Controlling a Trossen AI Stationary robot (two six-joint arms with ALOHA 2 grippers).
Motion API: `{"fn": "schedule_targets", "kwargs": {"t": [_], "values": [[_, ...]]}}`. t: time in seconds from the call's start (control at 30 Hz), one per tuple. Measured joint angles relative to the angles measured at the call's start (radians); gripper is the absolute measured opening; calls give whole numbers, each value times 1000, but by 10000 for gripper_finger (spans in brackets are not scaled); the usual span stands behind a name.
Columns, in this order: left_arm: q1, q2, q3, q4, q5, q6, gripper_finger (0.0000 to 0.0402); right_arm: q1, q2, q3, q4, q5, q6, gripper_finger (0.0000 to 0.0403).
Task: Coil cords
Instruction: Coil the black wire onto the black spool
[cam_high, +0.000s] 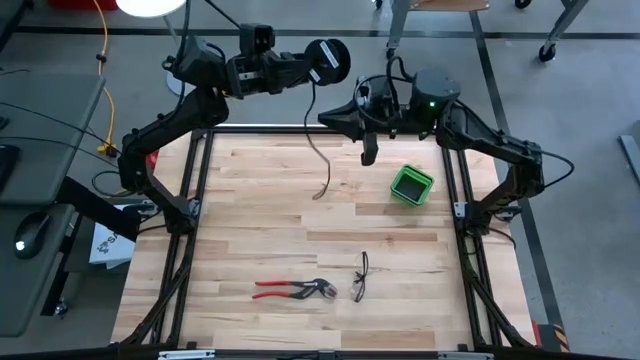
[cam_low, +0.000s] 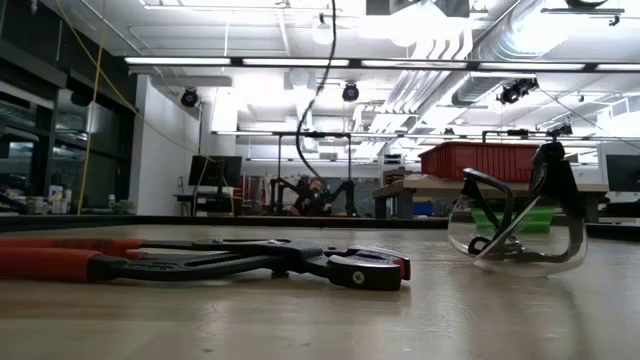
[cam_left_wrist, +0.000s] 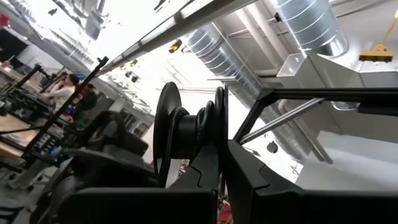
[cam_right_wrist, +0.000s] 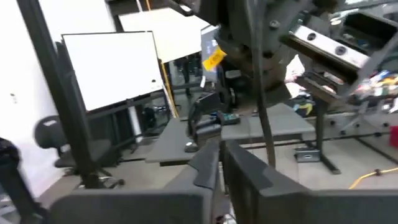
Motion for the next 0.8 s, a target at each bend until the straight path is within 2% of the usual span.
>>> {"fn": "schedule_targets", "kwargs": {"t": [0.2, 0.3, 0.4, 0.6, 0.73, 0.8], "values": [[0, 0, 26, 1, -4, 25, 1, 2, 1, 0, 2, 73, -66, 117], [0, 0, 36, 1, -12, 33, 1, 15, 16, 0, 35, 169, -99, 171], [-6, 0, 38, 3, -27, 63, 1, 33, 46, 0, 84, 239, -132, 205], [-7, 1, 38, 4, -35, 72, 1, 43, 107, -1, 178, 293, -152, 216], [-7, 1, 38, 5, -37, 73, 1, 42, 140, 0, 228, 405, -176, 217], [-7, 1, 38, 6, -38, 75, 1, 42, 157, 0, 248, 407, -164, 217]]}}
